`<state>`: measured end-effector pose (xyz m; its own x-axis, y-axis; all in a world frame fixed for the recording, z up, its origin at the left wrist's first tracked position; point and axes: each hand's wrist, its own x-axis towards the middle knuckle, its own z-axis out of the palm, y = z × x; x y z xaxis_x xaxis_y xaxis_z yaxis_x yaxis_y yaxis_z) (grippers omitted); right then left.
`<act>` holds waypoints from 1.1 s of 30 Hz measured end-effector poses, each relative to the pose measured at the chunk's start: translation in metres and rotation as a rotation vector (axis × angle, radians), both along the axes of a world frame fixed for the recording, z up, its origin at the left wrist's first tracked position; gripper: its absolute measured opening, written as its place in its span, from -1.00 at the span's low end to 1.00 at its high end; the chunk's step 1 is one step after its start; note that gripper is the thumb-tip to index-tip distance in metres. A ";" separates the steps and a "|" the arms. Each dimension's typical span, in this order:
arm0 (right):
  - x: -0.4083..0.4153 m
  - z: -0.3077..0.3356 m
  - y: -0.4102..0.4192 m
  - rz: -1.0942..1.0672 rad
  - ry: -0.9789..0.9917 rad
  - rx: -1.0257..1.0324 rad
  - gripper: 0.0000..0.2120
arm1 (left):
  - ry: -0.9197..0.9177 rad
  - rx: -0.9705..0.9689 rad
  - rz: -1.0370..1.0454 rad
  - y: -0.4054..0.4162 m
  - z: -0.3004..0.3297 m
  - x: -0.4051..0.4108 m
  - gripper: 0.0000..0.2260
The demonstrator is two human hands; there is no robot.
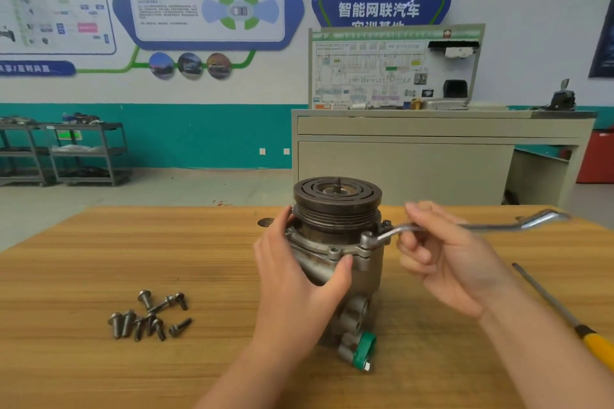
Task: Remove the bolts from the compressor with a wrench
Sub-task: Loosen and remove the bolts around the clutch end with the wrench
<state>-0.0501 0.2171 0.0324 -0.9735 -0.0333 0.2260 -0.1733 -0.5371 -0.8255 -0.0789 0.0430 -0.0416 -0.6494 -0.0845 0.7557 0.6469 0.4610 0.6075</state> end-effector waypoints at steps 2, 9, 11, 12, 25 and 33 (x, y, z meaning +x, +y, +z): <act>0.001 0.006 -0.001 -0.095 0.108 -0.075 -0.76 | -0.008 -0.024 0.016 0.000 -0.001 0.000 -0.30; 0.019 -0.007 -0.015 -0.514 0.256 0.263 -0.58 | -0.011 -0.011 0.024 0.000 -0.004 -0.002 -0.25; 0.021 -0.011 -0.025 -0.513 0.274 0.281 -0.58 | -0.013 -0.009 0.013 0.000 -0.003 -0.004 -0.25; 0.021 -0.012 -0.027 -0.537 0.279 0.315 -0.57 | -0.026 -0.008 0.004 0.001 -0.003 -0.004 -0.24; 0.038 -0.023 -0.068 -0.959 0.341 0.794 -0.70 | -0.085 0.061 -0.036 0.001 -0.002 0.000 -0.21; 0.011 -0.003 -0.016 -0.160 -0.160 -0.233 -0.83 | -0.089 0.073 -0.087 -0.003 -0.005 -0.004 -0.17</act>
<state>-0.0394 0.2015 0.0292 -0.9860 0.1577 0.0538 -0.1491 -0.6910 -0.7073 -0.0826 0.0399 -0.0466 -0.7210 -0.0771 0.6887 0.6246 0.3580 0.6940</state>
